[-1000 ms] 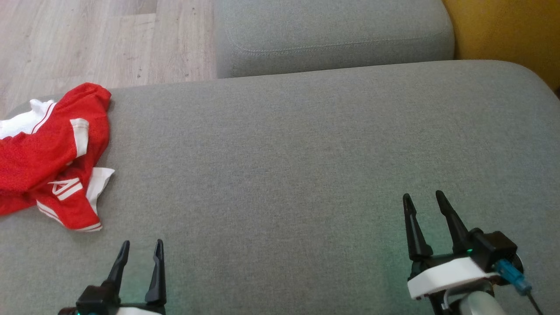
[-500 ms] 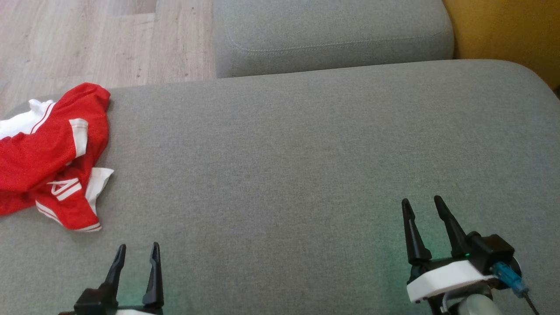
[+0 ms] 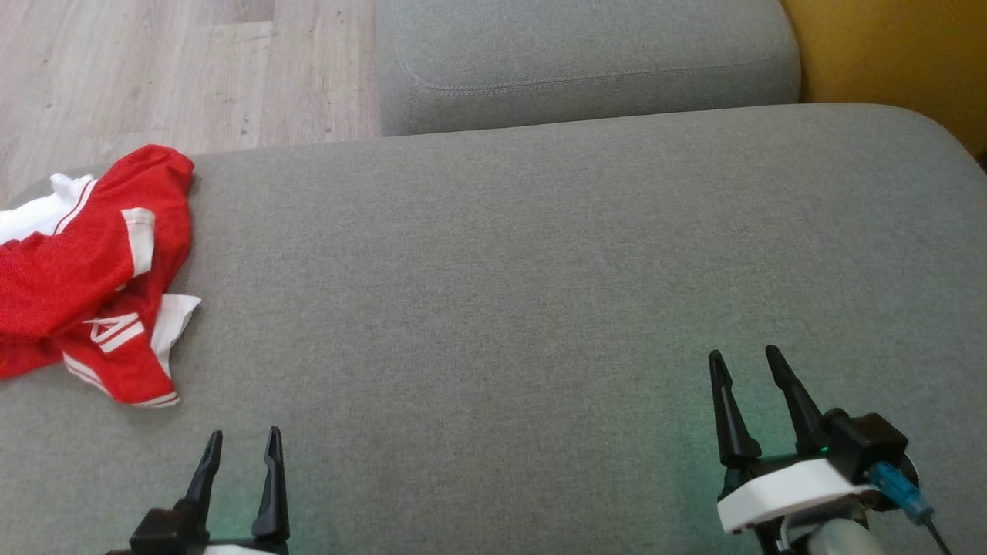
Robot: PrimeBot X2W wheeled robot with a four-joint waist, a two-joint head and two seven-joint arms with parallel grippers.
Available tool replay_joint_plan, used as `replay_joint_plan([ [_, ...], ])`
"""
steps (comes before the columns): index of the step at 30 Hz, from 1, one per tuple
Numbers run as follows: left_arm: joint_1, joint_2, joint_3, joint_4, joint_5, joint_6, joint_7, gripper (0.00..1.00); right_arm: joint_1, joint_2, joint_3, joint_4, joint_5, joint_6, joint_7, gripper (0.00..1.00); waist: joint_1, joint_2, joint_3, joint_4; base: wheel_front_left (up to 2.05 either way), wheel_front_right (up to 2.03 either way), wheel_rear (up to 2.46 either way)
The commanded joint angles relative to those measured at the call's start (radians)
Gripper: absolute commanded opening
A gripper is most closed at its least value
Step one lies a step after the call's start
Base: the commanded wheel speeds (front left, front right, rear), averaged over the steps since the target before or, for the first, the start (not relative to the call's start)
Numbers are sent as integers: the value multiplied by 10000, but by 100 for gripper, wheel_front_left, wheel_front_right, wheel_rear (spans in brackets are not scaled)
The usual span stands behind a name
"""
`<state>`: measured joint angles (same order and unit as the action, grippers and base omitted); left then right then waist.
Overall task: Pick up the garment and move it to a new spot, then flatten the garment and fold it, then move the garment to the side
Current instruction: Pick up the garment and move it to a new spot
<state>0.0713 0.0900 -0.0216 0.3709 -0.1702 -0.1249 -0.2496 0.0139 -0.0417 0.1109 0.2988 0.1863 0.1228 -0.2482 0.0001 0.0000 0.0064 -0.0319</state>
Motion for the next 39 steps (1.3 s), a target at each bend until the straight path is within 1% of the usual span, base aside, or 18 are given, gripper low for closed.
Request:
replay_joint_plan([
  [1,-333,72,342,-230,-34,-42,-122,100,-234,-85,205,-349,12,79,-136,100,-1,0,-16,66,0,0,0],
  [4,-387,75,260,-194,-21,-45,-122,100,-147,-85,225,-378,-65,79,-136,100,-1,0,-77,323,0,0,0],
  [7,-420,84,212,-181,-9,-47,-122,100,-34,-85,246,-422,-105,79,-136,100,-1,0,-175,785,0,0,0],
  [8,-420,84,212,-181,-9,-47,-122,100,-34,-85,246,-422,-105,79,-136,100,-1,0,-175,785,0,0,0],
  [9,-404,93,185,-177,-1,-48,-122,100,35,-85,284,-436,-96,79,-136,100,-1,0,-265,1200,0,0,0],
  [17,104,270,335,-197,-73,-40,-122,100,51,-85,623,-460,74,79,-136,100,-1,0,-556,3136,0,0,0],
  [19,268,310,396,-214,-96,-28,-122,100,25,-85,742,-440,136,79,-136,100,-1,0,-594,3503,0,0,0],
  [22,483,349,487,-271,-148,-13,-122,100,-12,-85,910,-402,221,79,-136,100,-1,0,-604,3837,0,0,0],
  [25,641,418,574,-347,-209,-8,-122,100,-29,-85,1026,-384,270,79,-136,100,-1,0,-572,3913,0,0,0],
  [27,678,462,631,-383,-262,-10,-122,100,-32,-85,1119,-401,270,79,-136,100,-1,0,-498,3838,0,0,0],
  [30,555,512,571,-423,-347,-19,-122,100,-58,-85,1175,-430,205,79,-136,100,-1,0,-249,3574,0,0,0],
  [33,-18,659,348,-564,-483,-34,16,100,-305,-85,1130,-553,-77,79,-136,100,-1,0,402,3244,0,0,0],
  [36,-1024,1023,148,-839,-749,-47,404,100,-679,-132,1091,-723,-472,79,-136,100,-1,0,1236,2913,0,0,0],
  [39,-2406,1644,-56,-1094,-1220,-52,1035,100,-1158,-393,1055,-1064,-655,79,-136,100,-1,0,2295,2653,0,0,0],
])
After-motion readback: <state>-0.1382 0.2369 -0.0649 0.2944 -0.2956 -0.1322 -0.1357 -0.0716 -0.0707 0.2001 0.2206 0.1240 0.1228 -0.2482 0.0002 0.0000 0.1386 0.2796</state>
